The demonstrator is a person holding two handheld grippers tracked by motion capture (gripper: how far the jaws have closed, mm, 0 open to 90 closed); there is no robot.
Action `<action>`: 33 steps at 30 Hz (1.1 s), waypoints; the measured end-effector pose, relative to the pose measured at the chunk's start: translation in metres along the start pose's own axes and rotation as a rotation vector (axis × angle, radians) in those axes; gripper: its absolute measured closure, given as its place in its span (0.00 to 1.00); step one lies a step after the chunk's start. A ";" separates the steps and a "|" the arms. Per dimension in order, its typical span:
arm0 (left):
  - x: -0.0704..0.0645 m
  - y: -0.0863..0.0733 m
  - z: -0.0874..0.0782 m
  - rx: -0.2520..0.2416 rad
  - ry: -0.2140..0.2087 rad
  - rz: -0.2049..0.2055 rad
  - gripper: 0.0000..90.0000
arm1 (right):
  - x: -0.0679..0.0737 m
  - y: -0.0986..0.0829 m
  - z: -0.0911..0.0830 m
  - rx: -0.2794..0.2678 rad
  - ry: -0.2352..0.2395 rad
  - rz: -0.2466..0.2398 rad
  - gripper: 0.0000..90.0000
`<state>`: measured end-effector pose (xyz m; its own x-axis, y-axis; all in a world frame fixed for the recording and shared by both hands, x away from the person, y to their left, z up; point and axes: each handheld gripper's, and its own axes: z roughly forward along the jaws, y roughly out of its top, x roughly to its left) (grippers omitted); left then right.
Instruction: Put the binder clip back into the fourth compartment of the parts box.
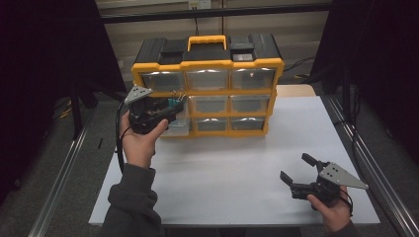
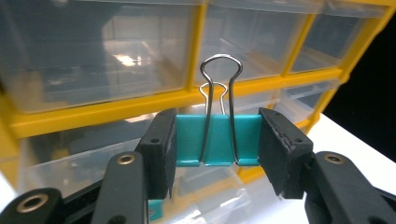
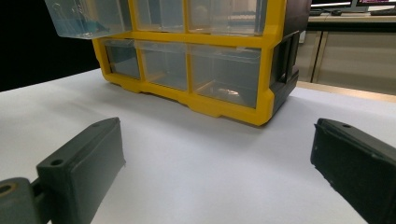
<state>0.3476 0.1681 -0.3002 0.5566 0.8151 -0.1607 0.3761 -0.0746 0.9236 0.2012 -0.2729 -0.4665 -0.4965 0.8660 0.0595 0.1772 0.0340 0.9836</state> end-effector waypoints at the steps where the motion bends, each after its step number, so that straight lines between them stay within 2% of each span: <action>1: 0.002 -0.001 0.000 0.005 0.006 -0.001 0.56 | 0.000 0.000 0.000 0.000 0.001 -0.001 0.02; 8: 0.011 -0.008 0.001 0.000 0.041 -0.009 0.56 | 0.000 0.000 0.000 0.000 0.002 -0.001 0.02; 14: 0.015 -0.012 0.003 0.001 0.047 -0.009 0.56 | 0.000 0.000 0.000 0.001 0.004 -0.004 0.02; 33: 0.013 -0.024 0.014 -0.005 0.064 -0.005 0.56 | 0.000 0.000 0.001 0.003 0.006 0.003 0.02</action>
<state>0.3559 0.1721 -0.3297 0.5062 0.8505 -0.1427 0.3748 -0.0679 0.9246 0.2019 -0.2720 -0.4670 -0.5010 0.8631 0.0638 0.1810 0.0324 0.9829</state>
